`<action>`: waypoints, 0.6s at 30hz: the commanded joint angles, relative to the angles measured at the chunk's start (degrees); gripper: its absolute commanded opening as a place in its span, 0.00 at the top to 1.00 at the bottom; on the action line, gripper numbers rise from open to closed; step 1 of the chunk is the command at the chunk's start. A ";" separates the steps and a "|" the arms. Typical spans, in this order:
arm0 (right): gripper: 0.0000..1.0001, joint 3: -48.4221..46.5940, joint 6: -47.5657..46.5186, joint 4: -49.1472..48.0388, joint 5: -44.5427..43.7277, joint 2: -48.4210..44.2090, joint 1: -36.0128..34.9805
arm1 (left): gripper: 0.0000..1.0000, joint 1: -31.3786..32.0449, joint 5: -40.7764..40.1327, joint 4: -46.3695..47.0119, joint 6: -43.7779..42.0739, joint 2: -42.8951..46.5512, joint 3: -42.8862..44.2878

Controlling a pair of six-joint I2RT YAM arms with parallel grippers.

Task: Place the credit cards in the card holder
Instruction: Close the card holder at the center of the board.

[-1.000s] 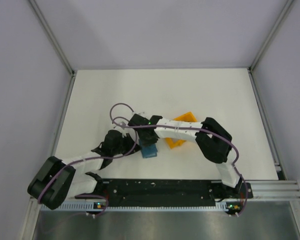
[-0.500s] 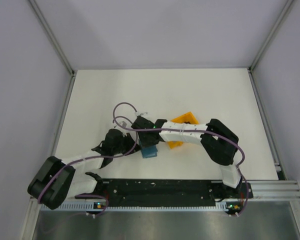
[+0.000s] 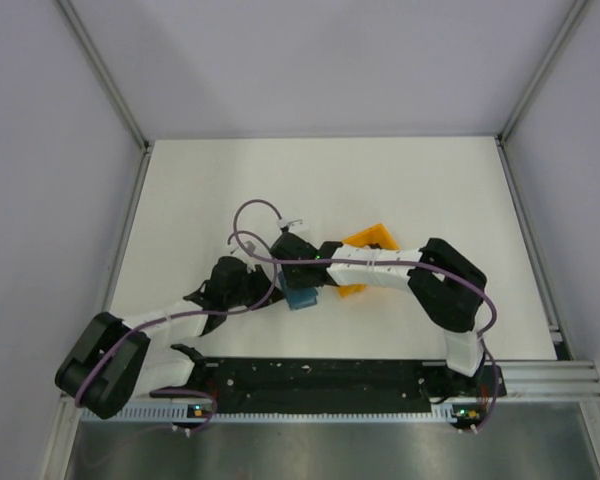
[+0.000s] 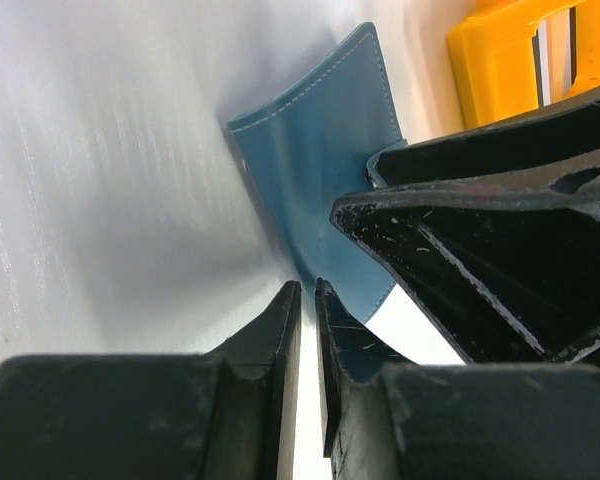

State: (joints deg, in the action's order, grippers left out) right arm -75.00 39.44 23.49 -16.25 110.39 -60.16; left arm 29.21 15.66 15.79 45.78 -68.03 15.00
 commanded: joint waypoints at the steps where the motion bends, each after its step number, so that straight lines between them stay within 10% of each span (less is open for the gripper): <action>1: 0.61 3.02 -0.33 0.68 -5.10 -0.26 1.71 | 0.85 0.23 0.69 1.09 -1.13 0.35 2.05; 18: 0.59 4.34 -1.91 -0.10 -8.18 -6.23 1.71 | 0.85 0.23 0.69 0.82 -1.22 -0.09 2.49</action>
State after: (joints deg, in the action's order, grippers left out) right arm -71.48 38.85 22.72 -22.24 107.77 -59.31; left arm 29.28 15.66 15.77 45.45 -68.03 15.38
